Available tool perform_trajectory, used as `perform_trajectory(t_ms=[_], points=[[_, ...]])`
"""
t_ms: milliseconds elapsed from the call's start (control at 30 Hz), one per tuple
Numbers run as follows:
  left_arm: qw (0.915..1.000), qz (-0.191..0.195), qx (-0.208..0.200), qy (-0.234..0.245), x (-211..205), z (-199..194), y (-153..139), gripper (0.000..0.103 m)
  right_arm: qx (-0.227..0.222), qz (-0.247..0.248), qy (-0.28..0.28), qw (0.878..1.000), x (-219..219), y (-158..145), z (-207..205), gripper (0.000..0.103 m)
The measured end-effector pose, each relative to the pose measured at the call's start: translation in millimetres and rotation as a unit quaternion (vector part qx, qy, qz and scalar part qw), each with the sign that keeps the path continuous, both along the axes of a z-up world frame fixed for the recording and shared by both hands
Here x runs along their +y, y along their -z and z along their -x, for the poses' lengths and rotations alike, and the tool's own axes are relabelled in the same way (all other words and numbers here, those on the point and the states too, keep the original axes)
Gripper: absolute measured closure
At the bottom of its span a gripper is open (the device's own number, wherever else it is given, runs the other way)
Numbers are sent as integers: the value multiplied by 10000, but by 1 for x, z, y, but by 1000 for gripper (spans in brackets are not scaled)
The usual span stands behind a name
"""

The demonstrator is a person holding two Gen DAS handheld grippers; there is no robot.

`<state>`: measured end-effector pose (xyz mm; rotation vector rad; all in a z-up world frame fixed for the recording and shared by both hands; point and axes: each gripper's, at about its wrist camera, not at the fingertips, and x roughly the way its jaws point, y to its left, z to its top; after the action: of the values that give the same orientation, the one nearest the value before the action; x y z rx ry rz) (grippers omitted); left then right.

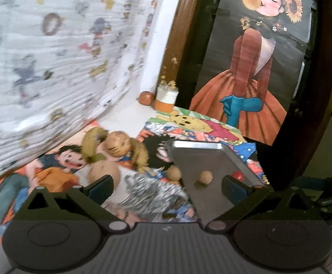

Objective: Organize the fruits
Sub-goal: 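Lift both open tools away from the tray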

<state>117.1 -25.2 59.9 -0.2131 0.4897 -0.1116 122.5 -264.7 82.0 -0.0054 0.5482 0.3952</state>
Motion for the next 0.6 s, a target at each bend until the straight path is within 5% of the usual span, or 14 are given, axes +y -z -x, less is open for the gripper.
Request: perform_trajectory(t_ms=[600], points=[[9980, -178, 449, -417, 61, 57, 37, 0, 735, 41, 5, 9973, 37, 33, 36, 1]])
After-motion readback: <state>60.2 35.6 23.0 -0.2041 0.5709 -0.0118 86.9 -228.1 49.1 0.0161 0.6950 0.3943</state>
